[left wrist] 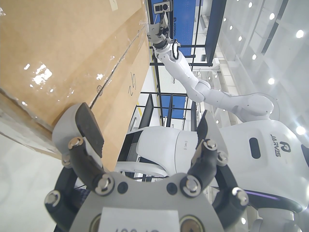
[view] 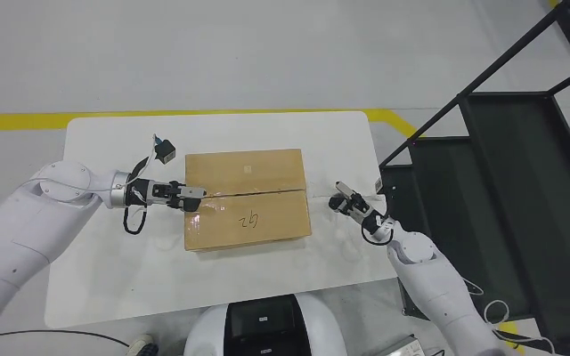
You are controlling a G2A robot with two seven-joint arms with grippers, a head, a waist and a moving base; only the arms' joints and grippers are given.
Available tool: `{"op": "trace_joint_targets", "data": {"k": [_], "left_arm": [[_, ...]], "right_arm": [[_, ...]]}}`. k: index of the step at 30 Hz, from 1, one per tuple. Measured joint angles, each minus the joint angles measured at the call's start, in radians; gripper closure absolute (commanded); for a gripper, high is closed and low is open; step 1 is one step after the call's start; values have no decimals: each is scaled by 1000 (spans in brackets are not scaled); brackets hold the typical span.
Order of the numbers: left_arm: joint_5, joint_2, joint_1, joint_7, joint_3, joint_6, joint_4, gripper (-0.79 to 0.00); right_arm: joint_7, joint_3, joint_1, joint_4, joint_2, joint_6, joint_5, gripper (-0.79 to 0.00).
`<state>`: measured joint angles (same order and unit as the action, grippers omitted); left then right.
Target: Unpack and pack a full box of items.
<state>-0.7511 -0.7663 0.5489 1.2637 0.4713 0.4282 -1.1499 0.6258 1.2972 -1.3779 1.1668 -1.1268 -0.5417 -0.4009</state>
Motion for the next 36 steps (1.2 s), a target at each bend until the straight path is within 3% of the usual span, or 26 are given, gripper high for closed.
{"op": "trace_joint_targets", "data": {"k": [12,19,29,36], "left_arm": [[0,0,0,0,0,0,0,-785],[0,0,0,0,0,0,0,-785],[0,0,0,0,0,0,0,-785],[0,0,0,0,0,0,0,-785]], "right_arm": [[-34,27,-7,32,2,-16,48,0],[-66,48,-43,153,8,-53,144,0],[-70,-1,-25,328,4,37,303,0],[-36,-67,54,338,-6,114,351,0]]}}
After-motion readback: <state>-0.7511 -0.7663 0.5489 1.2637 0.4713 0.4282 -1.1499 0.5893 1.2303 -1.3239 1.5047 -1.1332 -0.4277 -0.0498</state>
